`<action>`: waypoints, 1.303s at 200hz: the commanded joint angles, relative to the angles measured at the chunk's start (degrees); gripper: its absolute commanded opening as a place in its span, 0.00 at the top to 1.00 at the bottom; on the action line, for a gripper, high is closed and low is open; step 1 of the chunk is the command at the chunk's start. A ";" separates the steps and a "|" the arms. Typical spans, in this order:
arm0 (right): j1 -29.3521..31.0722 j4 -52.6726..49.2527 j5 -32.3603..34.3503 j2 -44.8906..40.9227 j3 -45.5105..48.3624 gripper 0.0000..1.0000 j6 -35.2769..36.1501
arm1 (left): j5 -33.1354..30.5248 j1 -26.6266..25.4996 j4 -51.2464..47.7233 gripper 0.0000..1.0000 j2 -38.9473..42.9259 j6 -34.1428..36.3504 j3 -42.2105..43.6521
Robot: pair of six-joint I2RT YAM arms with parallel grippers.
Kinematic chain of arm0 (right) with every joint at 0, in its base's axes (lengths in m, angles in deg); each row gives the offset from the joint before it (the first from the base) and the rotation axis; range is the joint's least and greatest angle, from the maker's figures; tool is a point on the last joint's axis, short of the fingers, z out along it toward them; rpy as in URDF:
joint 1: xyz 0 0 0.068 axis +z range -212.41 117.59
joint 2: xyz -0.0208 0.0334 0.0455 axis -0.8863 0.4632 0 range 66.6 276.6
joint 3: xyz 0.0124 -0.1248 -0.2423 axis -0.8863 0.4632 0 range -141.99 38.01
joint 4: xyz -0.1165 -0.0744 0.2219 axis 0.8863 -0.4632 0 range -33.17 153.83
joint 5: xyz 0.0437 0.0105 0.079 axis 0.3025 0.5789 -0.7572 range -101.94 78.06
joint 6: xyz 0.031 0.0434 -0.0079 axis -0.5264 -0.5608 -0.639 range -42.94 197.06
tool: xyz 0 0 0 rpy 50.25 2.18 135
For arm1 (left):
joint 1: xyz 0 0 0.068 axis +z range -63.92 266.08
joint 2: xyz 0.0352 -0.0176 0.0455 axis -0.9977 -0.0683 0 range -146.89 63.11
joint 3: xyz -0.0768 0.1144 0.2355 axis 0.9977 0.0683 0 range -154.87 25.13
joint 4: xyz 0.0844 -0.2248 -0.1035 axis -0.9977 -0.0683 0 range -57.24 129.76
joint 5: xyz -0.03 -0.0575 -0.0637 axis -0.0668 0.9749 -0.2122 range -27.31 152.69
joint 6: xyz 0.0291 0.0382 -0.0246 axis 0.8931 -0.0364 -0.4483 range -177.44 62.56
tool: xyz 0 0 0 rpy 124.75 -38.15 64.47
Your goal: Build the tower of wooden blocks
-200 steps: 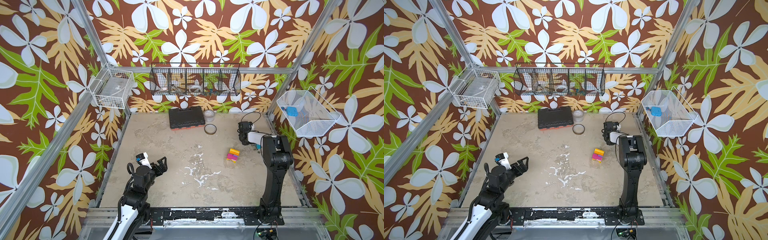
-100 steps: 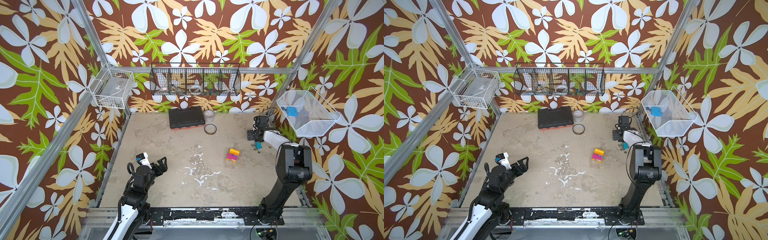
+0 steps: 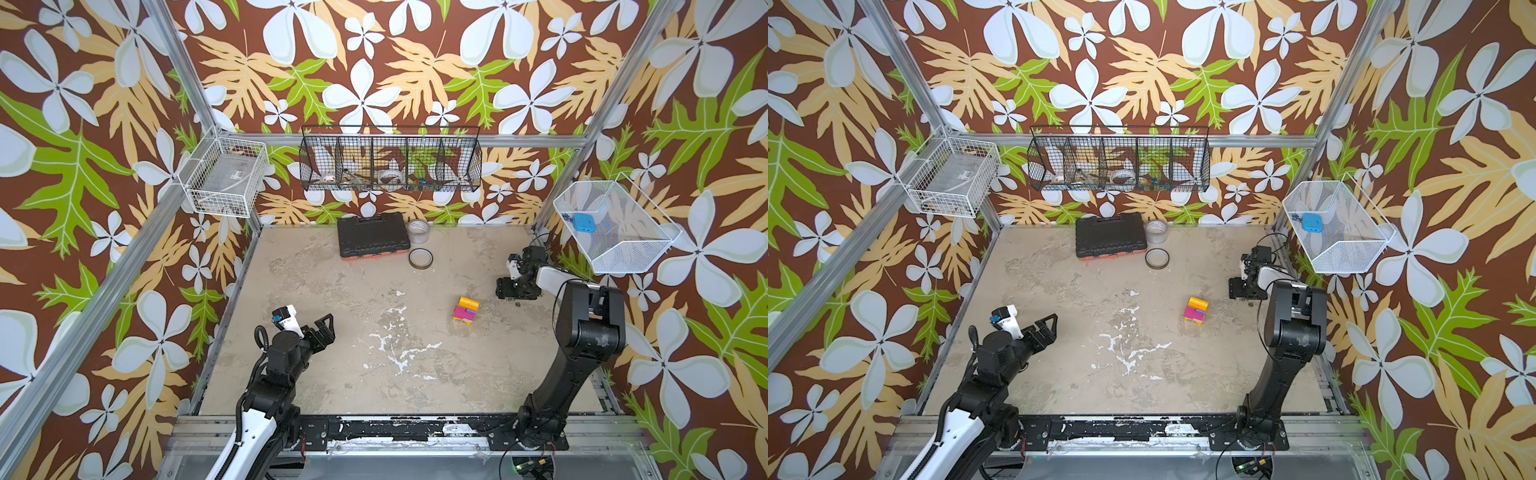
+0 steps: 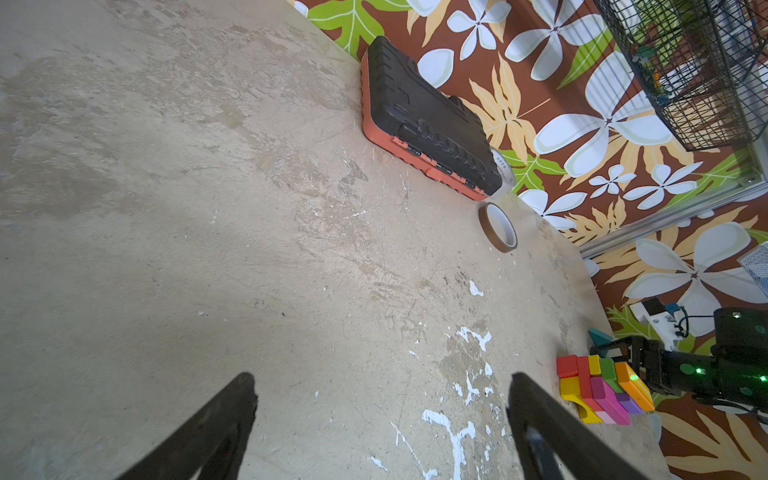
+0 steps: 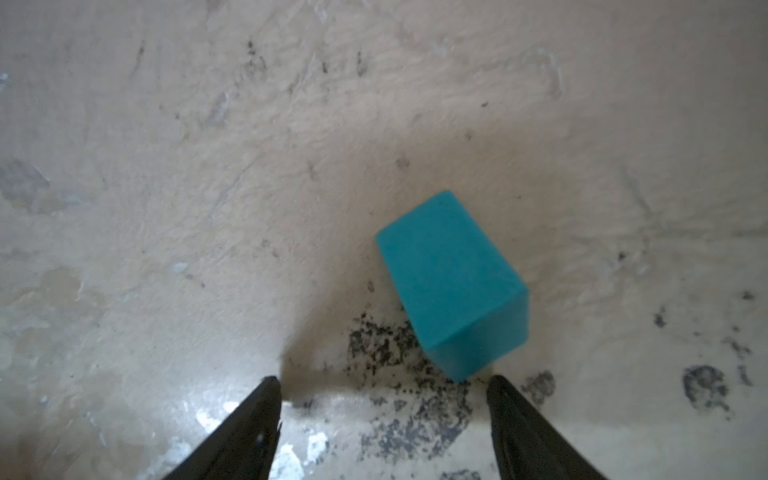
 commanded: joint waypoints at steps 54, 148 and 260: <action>0.06 -1.76 5.00 0.04 -1.61 0.28 0.35 | -0.02 0.07 1.30 0.05 -0.13 0.38 -0.05; -0.04 -4.30 6.06 8.69 -9.49 0.33 4.16 | -0.24 0.09 1.54 0.05 -0.16 0.33 -0.06; -0.20 -6.87 4.02 6.36 -8.85 0.51 4.83 | 0.02 0.01 1.64 0.05 -0.45 0.45 -0.09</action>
